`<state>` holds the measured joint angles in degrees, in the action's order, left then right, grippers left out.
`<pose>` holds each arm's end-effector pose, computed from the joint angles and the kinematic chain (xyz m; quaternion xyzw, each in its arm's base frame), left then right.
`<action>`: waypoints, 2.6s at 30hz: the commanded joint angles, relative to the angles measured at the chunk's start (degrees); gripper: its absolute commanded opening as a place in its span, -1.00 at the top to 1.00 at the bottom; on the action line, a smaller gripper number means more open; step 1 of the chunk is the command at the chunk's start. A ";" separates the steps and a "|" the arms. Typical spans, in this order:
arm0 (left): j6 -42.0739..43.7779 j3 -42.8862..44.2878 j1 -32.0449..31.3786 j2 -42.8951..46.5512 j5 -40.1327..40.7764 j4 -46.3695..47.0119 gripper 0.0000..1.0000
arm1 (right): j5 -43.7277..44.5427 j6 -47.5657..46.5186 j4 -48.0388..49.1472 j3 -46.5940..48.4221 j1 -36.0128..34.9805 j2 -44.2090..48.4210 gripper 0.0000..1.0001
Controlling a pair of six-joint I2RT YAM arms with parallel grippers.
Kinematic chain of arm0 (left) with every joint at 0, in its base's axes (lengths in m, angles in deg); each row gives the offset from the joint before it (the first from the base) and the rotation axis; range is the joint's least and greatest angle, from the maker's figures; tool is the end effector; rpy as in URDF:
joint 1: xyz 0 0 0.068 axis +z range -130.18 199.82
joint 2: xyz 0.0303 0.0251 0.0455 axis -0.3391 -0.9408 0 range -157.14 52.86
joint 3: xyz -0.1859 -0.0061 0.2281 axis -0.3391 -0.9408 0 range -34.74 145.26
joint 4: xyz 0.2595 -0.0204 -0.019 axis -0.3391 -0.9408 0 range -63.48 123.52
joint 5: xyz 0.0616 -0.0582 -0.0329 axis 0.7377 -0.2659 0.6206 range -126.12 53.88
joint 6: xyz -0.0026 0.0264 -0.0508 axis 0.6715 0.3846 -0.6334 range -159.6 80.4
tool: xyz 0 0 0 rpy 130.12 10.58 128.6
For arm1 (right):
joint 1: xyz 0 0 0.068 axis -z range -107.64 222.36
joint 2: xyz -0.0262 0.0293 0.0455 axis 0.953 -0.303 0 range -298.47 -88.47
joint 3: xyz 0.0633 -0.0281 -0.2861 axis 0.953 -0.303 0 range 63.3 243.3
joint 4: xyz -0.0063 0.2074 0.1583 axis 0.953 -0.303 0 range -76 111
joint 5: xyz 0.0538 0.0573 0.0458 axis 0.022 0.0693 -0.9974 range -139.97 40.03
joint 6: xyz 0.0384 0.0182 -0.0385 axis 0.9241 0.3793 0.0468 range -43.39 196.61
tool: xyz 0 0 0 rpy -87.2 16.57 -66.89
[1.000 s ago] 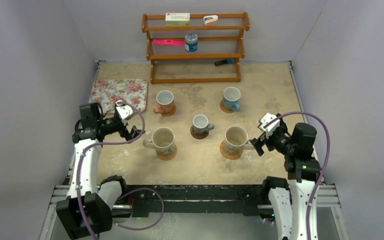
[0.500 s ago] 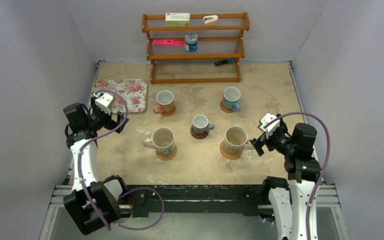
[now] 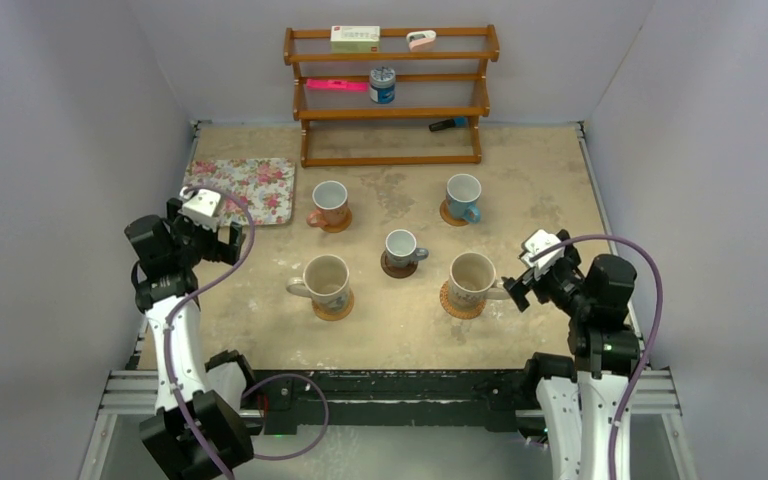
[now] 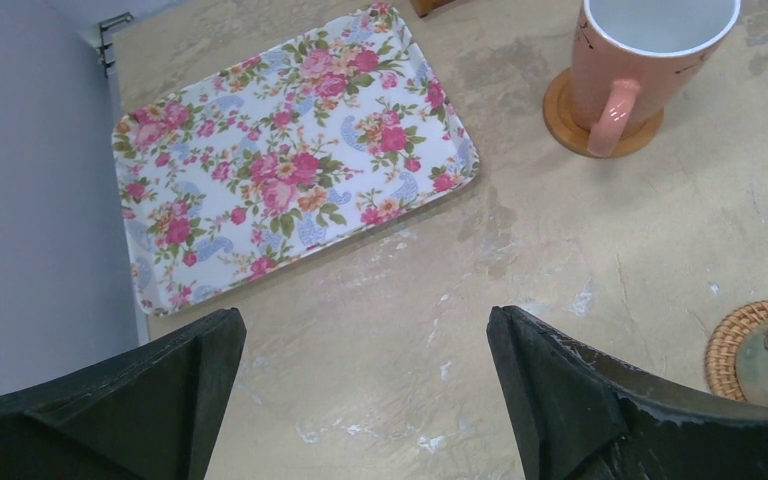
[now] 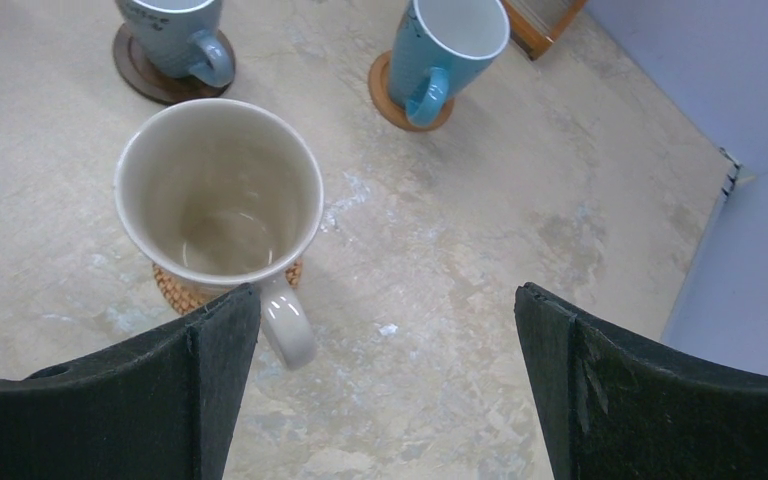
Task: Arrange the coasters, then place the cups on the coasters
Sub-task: Reset both arms
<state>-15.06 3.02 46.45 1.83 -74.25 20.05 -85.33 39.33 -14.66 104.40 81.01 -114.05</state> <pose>0.1778 0.0612 0.2906 0.1565 0.8078 -0.0369 0.5671 0.0845 0.0108 0.3234 -0.3616 0.7139 0.0164 0.5994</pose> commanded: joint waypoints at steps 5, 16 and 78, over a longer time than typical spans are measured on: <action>-0.21 -2.35 0.61 3.12 1.13 1.91 -1.00 | 9.63 8.98 10.37 -3.59 -0.10 5.42 -0.98; 0.70 -5.24 0.55 1.47 -0.63 3.74 -1.00 | 18.82 15.62 16.62 -6.01 -0.06 6.52 -0.98; -5.40 -9.26 -16.09 28.45 23.63 6.62 -1.00 | 33.64 23.19 17.73 -0.84 -0.06 8.75 -0.98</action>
<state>-19.55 -5.63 30.41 29.57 -51.15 26.32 -51.05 63.81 3.27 102.08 81.01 -105.94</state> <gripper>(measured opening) 0.998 0.987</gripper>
